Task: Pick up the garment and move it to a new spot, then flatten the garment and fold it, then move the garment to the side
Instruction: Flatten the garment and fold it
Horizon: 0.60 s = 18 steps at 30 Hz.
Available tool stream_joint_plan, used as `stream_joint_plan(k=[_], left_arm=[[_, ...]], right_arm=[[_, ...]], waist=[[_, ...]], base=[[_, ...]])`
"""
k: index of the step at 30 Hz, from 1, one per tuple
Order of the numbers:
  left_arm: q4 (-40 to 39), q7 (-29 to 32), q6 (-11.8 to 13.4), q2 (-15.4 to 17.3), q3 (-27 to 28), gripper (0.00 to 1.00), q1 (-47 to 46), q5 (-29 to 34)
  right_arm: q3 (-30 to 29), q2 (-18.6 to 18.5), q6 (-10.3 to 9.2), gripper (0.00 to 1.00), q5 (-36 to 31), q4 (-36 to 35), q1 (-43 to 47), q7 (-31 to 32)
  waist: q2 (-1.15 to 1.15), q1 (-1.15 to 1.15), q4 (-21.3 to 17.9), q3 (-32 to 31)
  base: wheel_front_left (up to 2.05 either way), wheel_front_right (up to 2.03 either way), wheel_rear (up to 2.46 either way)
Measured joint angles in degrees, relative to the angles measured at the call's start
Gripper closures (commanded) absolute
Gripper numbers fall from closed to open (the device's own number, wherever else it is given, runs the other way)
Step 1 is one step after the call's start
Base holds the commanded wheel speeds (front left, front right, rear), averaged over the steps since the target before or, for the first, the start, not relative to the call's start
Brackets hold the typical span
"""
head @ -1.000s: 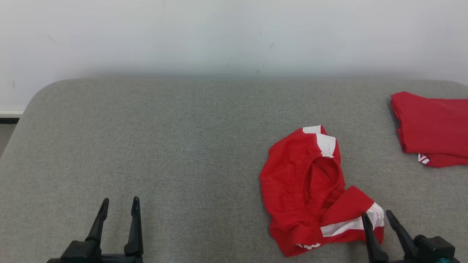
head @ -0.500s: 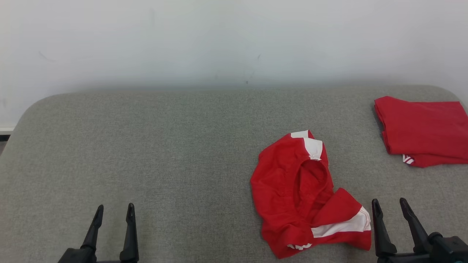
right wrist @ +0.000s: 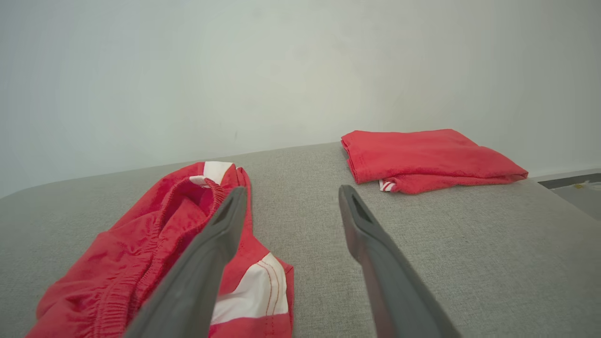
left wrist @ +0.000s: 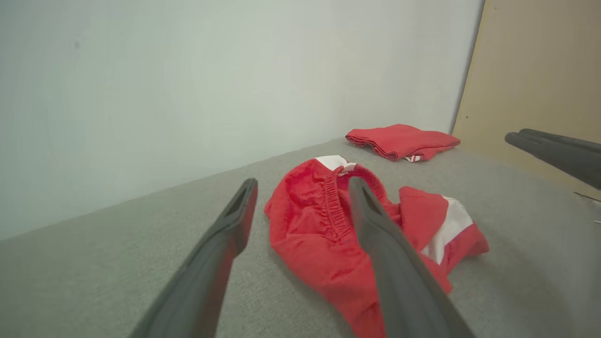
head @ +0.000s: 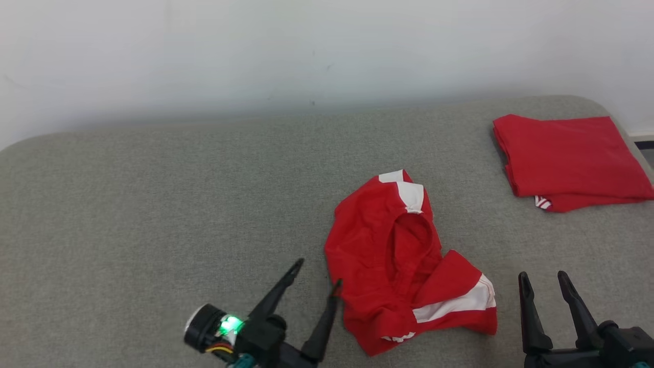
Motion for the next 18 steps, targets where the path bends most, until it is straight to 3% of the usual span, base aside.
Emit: stream_joint_plan(k=[9, 18], left_arm=[[6.1, 4.0, 0.0, 2.0, -13.9, 0.00, -8.8, -1.1], [11.9, 9.6, 0.0, 4.4, -20.0, 0.00, -11.7, -2.3]], right_arm=[[0.1, 1.3, 0.00, 0.00, 0.1, 0.3, -1.3, 0.0], [-0.7, 2.0, 0.00, 0.00, 0.1, 0.3, -1.7, 0.0]], waist=[[0.00, 0.00, -4.4, 2.4], [0.00, 0.00, -8.3, 4.5]], base=[[0.00, 0.00, 0.00], [0.00, 0.00, 0.00]])
